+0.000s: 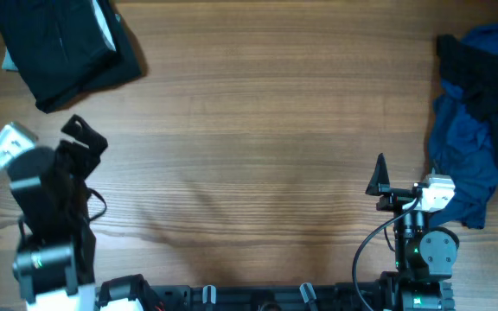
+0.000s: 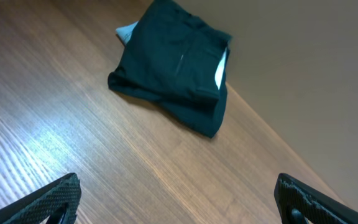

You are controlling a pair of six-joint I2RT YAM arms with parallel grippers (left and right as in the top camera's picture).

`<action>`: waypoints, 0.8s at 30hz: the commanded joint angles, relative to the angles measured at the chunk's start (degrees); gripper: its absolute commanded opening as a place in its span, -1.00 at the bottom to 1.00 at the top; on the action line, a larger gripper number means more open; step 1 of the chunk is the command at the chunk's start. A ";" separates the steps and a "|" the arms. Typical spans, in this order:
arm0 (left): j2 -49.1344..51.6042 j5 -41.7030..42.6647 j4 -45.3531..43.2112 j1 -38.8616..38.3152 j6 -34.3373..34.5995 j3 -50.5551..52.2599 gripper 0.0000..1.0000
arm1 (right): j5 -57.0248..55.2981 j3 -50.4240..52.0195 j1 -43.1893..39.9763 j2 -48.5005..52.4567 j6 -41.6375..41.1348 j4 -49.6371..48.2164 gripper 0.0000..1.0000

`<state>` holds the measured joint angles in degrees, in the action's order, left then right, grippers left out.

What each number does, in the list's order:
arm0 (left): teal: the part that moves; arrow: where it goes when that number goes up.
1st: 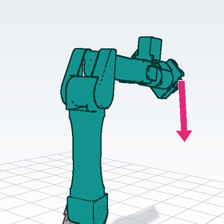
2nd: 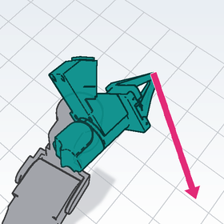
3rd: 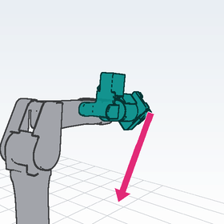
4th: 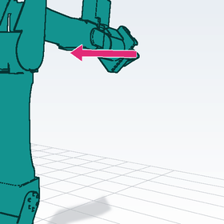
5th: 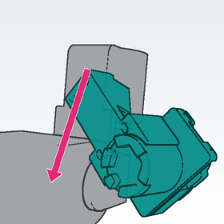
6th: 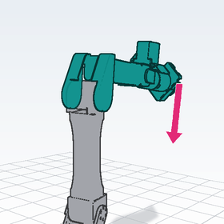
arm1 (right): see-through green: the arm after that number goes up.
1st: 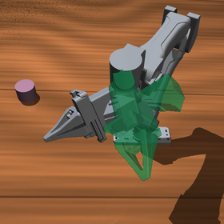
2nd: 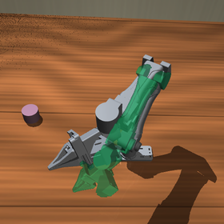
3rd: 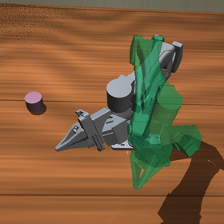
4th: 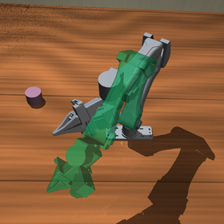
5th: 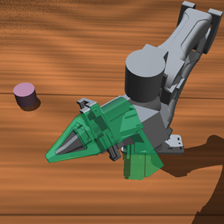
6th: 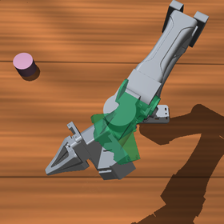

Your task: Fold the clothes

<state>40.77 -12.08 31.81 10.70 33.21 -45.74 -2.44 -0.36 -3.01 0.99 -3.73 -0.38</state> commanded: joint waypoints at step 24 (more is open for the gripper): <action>-35.41 11.19 -22.99 -2.36 -14.23 33.55 0.99 | 1.03 0.07 -0.24 -0.72 0.70 -0.20 0.99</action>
<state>7.25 -3.29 8.36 10.22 21.63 -12.69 -2.35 -0.36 -3.01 0.97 -3.73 -0.38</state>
